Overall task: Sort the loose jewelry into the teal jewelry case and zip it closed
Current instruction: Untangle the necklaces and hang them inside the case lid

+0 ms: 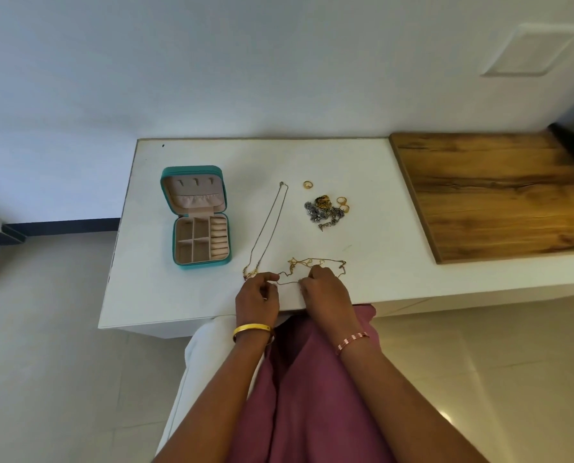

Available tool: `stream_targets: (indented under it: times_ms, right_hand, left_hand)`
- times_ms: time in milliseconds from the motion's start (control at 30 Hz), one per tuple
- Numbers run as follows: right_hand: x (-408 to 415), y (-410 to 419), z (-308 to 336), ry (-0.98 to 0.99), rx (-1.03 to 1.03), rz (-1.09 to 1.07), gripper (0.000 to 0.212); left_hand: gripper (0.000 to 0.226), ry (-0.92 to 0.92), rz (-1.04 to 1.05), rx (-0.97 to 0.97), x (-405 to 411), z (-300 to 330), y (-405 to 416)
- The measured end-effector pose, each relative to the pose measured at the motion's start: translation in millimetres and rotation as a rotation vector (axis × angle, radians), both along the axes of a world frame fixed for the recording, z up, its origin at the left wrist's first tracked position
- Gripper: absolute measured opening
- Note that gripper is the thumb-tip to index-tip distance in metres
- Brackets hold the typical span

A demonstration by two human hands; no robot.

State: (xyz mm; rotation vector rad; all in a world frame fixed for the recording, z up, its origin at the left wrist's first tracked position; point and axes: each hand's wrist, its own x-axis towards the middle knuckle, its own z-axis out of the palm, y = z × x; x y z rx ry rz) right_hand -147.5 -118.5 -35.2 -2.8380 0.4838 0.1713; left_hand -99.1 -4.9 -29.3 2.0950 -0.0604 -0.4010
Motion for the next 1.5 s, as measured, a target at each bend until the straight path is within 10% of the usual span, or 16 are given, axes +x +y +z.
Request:
stream_targets:
  times_ms: [267,1067,1500]
  right_hand:
    - [-18.5,-23.7,4.5,-0.125,0.064,-0.35,0.024]
    - [-19.2,-25.5,-2.8,-0.002,-0.042,-0.006,0.02]
    - [-8.6,-32.9,24.6,-0.562,0.883,-0.562,0.021]
  left_hand:
    - [0.02,-0.004,-0.025,0.002,-0.4,0.6,-2.3]
    - [0.022,-0.045,-0.154,0.066,-9.7,-4.9,-12.3]
    - [0.021,-0.068,-0.135,0.01,-9.9,-2.7,-9.9]
